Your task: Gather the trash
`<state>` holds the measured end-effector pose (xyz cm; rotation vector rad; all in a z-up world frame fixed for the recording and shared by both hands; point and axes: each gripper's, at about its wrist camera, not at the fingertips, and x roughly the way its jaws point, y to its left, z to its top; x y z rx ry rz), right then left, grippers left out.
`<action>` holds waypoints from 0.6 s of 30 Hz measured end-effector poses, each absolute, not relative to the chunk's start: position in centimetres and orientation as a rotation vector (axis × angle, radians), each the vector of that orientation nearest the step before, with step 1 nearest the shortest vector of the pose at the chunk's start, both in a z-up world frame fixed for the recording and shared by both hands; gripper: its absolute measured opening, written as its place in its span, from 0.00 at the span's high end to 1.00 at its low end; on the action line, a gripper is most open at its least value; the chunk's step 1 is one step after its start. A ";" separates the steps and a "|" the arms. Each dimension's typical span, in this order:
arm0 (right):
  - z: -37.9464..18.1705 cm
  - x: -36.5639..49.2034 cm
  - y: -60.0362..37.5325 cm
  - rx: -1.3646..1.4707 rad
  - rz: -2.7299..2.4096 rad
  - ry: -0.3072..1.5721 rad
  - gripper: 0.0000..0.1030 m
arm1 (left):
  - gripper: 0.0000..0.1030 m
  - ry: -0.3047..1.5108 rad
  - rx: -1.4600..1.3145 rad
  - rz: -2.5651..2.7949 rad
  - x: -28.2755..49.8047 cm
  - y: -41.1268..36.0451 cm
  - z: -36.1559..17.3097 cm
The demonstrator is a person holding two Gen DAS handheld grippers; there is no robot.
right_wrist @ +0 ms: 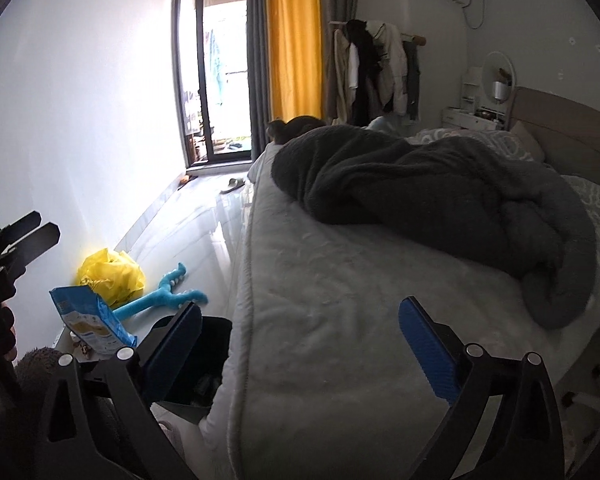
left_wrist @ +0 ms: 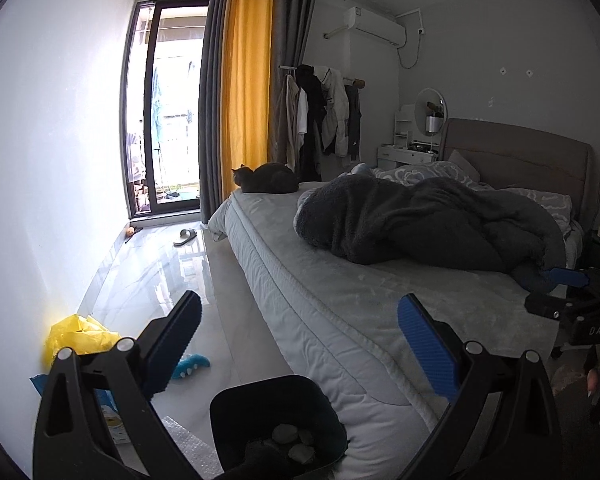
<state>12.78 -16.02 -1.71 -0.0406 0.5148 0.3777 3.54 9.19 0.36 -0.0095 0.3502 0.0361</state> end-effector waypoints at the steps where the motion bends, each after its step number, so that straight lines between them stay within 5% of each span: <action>1: -1.7 12.3 -16.8 -0.030 0.367 0.507 0.03 | 0.03 0.352 -0.010 0.032 3.4 8.9 0.3; 18: -1.6 5.1 -24.7 -0.023 0.185 0.306 0.03 | 0.03 0.317 0.021 0.007 0.8 5.7 -0.9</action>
